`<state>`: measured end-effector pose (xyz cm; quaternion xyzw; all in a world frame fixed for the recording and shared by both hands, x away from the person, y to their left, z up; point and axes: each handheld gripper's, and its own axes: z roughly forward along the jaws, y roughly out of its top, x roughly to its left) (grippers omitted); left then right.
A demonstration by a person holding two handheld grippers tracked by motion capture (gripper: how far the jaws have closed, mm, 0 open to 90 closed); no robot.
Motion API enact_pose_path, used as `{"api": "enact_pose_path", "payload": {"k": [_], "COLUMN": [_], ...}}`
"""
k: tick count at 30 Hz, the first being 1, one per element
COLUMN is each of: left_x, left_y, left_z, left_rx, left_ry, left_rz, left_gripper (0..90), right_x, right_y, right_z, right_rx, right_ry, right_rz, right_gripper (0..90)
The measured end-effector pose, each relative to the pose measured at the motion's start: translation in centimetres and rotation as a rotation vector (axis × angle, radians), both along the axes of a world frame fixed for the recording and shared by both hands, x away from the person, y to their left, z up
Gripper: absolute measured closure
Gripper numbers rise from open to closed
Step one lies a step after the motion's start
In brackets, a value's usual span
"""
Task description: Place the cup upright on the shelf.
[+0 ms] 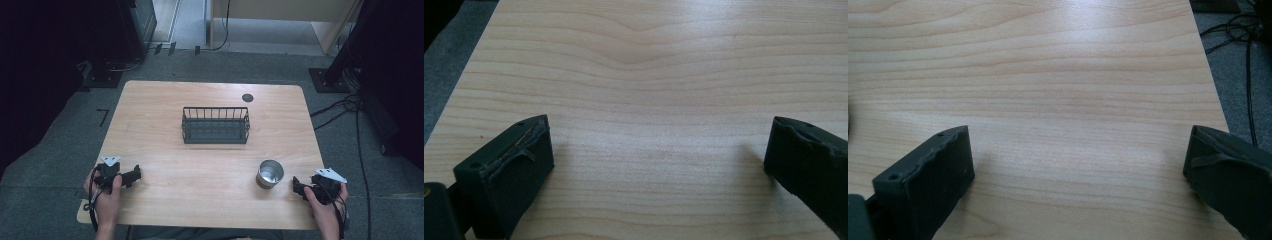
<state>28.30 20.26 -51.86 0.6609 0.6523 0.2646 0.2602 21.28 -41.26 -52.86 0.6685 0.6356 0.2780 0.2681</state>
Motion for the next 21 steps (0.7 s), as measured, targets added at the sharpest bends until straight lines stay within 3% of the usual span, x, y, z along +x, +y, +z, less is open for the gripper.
{"api": "enact_pose_path", "payload": {"k": [6, 8, 14, 21], "left_x": [0.0, 0.0, 0.0, 0.0], "left_y": [0.0, 0.0, 0.0, 0.0], "left_z": [0.0, 0.0, 0.0, 0.0], "left_rx": [0.0, 0.0, 0.001, 0.001], "left_ry": [-0.001, -0.001, 0.0, 0.0], "left_rz": [0.001, 0.001, 0.002, 0.002], "left_gripper": [0.0, 0.0, 0.0, 0.0], "right_x": [-0.2, -0.4, -0.5, -0.7], "right_y": [0.4, 0.5, 1.0, 2.1], "right_z": [0.2, 0.7, 3.1, 6.3], "right_rx": [-0.006, 0.005, 0.009, 0.037], "right_ry": [0.014, -0.006, -0.07, -0.127], "right_rz": [-0.019, -0.019, -0.044, -0.03], "right_gripper": [0.0, 0.0, 0.0, 0.0]}}
